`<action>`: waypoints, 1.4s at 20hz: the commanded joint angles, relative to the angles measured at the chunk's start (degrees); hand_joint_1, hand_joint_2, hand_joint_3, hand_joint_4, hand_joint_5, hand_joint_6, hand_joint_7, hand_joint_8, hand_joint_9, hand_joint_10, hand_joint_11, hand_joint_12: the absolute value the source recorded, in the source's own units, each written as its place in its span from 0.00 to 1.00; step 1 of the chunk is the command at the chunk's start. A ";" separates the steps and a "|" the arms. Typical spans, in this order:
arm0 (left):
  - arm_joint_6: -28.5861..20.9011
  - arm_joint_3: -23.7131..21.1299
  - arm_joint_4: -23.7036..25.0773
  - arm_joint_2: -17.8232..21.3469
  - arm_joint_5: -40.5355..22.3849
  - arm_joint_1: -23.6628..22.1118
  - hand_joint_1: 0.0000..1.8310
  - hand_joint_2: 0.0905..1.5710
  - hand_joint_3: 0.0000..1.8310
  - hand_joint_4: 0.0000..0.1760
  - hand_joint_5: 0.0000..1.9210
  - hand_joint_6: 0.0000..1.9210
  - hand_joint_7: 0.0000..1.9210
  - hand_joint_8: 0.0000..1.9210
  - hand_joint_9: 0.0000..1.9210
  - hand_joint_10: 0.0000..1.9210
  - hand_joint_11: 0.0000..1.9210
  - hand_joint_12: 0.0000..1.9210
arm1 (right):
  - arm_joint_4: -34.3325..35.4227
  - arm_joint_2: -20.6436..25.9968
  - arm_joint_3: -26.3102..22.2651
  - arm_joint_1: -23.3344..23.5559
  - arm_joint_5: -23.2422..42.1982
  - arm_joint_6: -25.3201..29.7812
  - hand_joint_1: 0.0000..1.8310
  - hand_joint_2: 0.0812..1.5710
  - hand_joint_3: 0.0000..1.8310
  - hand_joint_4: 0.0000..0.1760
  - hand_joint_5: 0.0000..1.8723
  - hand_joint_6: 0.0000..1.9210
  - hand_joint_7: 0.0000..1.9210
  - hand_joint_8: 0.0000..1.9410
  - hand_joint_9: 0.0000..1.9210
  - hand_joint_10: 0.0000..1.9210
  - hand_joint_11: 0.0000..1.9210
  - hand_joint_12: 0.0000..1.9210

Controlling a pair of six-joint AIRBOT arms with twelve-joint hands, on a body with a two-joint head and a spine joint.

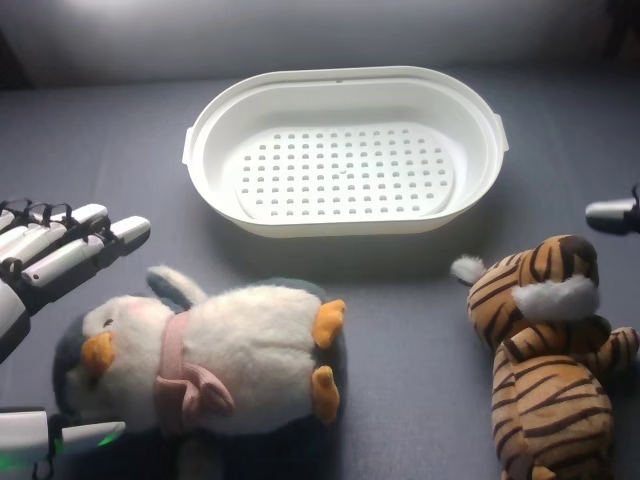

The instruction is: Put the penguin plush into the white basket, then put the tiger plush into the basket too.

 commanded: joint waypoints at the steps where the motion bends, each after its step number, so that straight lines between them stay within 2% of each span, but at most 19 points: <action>1: -0.10 0.44 0.25 -0.01 -6.78 -0.41 0.40 0.52 0.00 1.00 0.06 0.00 0.05 0.00 0.08 0.01 0.00 0.35 | 1.14 0.05 0.20 0.15 6.98 0.56 0.41 0.77 0.00 0.15 0.21 0.00 0.23 0.00 0.23 0.00 0.24 0.05; 4: -0.11 1.20 1.01 -0.20 -3.95 -1.18 0.40 0.51 0.00 1.00 0.04 0.00 0.04 0.00 0.08 0.00 0.00 0.31 | 0.94 -0.17 0.29 0.15 6.58 0.56 0.37 0.77 0.00 0.01 0.20 0.00 0.19 0.00 0.19 0.00 0.19 0.01; 8: -0.13 3.55 3.64 -0.61 4.48 -5.17 0.39 0.50 0.00 1.00 0.05 0.00 0.04 0.00 0.08 0.00 0.00 0.29 | 0.89 -0.18 0.37 0.15 6.53 0.57 0.35 0.77 0.00 0.00 0.19 0.00 0.18 0.00 0.17 0.00 0.18 0.01; 9: -0.11 4.61 4.86 -0.95 8.34 -6.99 0.38 0.49 0.00 1.00 0.05 0.00 0.04 0.00 0.08 0.00 0.00 0.32 | 0.81 -0.18 0.43 0.15 6.49 0.57 0.35 0.77 0.00 0.00 0.19 0.00 0.18 0.00 0.17 0.00 0.18 0.01; 11: -0.11 6.46 5.94 -2.04 13.50 -9.20 0.37 0.48 0.00 1.00 0.05 0.00 0.05 0.00 0.08 0.00 0.00 0.28 | 0.75 -0.27 0.44 0.15 6.36 0.58 0.39 0.77 0.00 0.00 0.19 0.00 0.19 0.00 0.18 0.00 0.18 0.01; 12: -0.11 7.27 6.54 -2.63 15.77 -10.19 0.37 0.46 0.00 1.00 0.06 0.00 0.05 0.00 0.08 0.00 0.00 0.25 | 0.75 -0.36 0.49 0.15 6.36 0.61 0.41 0.77 0.00 0.19 0.19 0.00 0.20 0.00 0.19 0.01 0.20 0.01; 13: -0.09 7.80 7.00 -3.04 17.49 -10.74 0.40 0.45 0.00 1.00 0.06 0.00 0.05 0.00 0.06 0.00 0.00 0.22 | 0.73 -0.42 0.59 0.15 6.36 0.69 0.42 0.77 0.00 0.32 0.19 0.00 0.20 0.00 0.20 0.01 0.22 0.02; 15: -0.06 8.50 7.77 -3.56 20.02 -11.43 0.42 0.45 0.00 1.00 0.06 0.00 0.05 0.00 0.06 0.00 0.00 0.20 | 0.68 -0.48 0.76 0.15 6.28 0.96 0.40 0.77 0.00 0.33 0.17 0.00 0.20 0.00 0.19 0.00 0.21 0.01; 16: 0.04 8.66 7.96 -3.69 20.72 -11.61 0.44 0.46 0.00 1.00 0.06 0.00 0.06 0.00 0.11 0.01 0.01 0.29 | 0.68 -0.48 0.77 0.15 6.28 0.97 0.42 0.78 0.00 0.26 0.17 0.00 0.19 0.00 0.19 0.00 0.21 0.01; 17: 0.11 8.80 8.09 -3.83 21.28 -11.77 0.45 0.48 0.00 1.00 0.09 0.00 0.10 0.00 0.15 0.00 0.02 0.39 | 0.68 -0.48 0.77 0.15 6.28 0.97 0.41 0.79 0.00 0.28 0.16 0.00 0.19 0.00 0.19 0.00 0.20 0.01; 18: 0.11 8.84 8.10 -3.93 21.30 -11.81 0.52 0.56 0.01 0.27 0.25 0.02 0.26 0.02 0.29 0.03 0.11 0.51 | 0.68 -0.49 0.76 0.15 6.25 1.00 0.41 0.79 0.00 0.33 0.16 0.00 0.19 0.00 0.19 0.00 0.20 0.01; 19: -0.13 8.79 8.07 -3.97 20.39 -11.81 0.59 0.61 0.01 0.00 0.40 0.02 0.44 0.04 0.42 0.14 0.22 0.62 | 0.68 -0.49 0.76 0.15 6.24 1.08 0.41 0.79 0.00 0.32 0.16 0.00 0.19 0.00 0.19 0.00 0.20 0.01; 20: -0.63 8.71 8.03 -3.91 18.89 -11.81 0.68 0.64 0.00 0.00 0.61 0.09 0.55 0.44 0.55 0.38 0.42 0.71 | 0.68 -0.49 0.76 0.15 6.22 1.16 0.40 0.79 0.00 0.32 0.16 0.00 0.19 0.00 0.19 0.00 0.21 0.01; 21: -1.21 8.73 8.02 -3.81 17.27 -11.92 0.70 0.65 0.00 0.00 0.61 0.19 0.57 0.51 0.59 0.45 0.53 0.71 | 0.69 -0.49 0.76 0.14 6.21 1.28 0.40 0.80 0.00 0.28 0.16 0.00 0.19 0.00 0.19 0.00 0.21 0.01; 23: -2.33 8.64 8.05 -2.99 13.60 -12.55 0.69 0.66 0.00 0.00 0.59 0.28 0.56 0.54 0.56 0.50 0.50 0.81 | 0.70 -0.50 0.76 0.14 6.11 1.32 0.38 0.80 0.00 0.27 0.16 0.00 0.19 0.00 0.20 0.00 0.22 0.01; 25: -3.12 8.69 8.05 -1.59 9.30 -13.70 0.69 0.68 0.00 0.00 0.59 0.25 0.50 0.65 0.47 0.60 0.40 0.89 | 0.71 -0.50 0.77 0.14 6.10 1.38 0.39 0.80 0.00 0.33 0.17 0.00 0.20 0.00 0.20 0.00 0.22 0.01; 26: -3.29 8.71 8.07 -0.76 7.35 -14.61 0.69 0.69 0.00 0.00 0.58 0.25 0.48 0.69 0.47 0.65 0.39 0.90 | 0.71 -0.50 0.78 0.14 6.10 1.38 0.41 0.81 0.00 0.36 0.17 0.00 0.20 0.00 0.20 0.00 0.22 0.01; 27: -3.28 8.76 8.09 -0.39 6.23 -15.21 0.66 0.67 0.00 0.00 0.55 0.41 0.43 0.73 0.44 0.77 0.41 0.97 | 0.71 -0.50 0.80 0.14 6.10 1.38 0.42 0.80 0.00 0.38 0.17 0.00 0.20 0.00 0.20 0.00 0.22 0.01; 28: -3.29 9.17 8.03 -0.09 4.55 -16.51 0.64 0.69 0.00 0.00 0.51 0.49 0.39 0.74 0.41 0.79 0.38 0.95 | 0.72 -0.51 0.82 0.14 6.10 1.39 0.43 0.80 0.00 0.37 0.17 0.00 0.20 0.00 0.20 0.00 0.23 0.01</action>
